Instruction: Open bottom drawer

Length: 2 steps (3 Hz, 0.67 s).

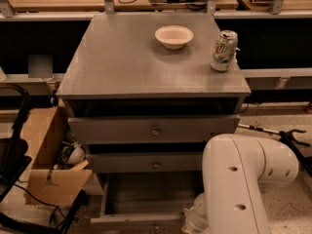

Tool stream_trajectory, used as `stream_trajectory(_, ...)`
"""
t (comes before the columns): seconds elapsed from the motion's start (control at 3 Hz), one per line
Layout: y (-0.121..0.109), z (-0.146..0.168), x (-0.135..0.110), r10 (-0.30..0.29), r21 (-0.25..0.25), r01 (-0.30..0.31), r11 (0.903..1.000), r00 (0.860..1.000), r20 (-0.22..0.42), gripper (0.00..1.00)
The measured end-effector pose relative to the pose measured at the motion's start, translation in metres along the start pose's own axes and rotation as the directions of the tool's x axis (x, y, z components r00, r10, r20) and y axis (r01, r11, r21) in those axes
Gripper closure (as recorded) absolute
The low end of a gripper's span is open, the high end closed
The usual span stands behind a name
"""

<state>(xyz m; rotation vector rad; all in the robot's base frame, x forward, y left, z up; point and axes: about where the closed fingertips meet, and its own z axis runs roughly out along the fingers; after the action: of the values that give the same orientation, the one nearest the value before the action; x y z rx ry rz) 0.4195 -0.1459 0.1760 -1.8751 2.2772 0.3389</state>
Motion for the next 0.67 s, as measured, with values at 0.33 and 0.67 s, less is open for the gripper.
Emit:
stream_trajectory(0.33, 0.0000, 0.0000, 0.0000, 0.000, 0.000, 0.000, 1.0000, 1.000, 0.000, 0.19)
stream_trajectory(0.67, 0.0009, -0.0012, -0.0006, 0.001, -0.004, -0.001, 1.0000, 1.000, -0.004, 0.00)
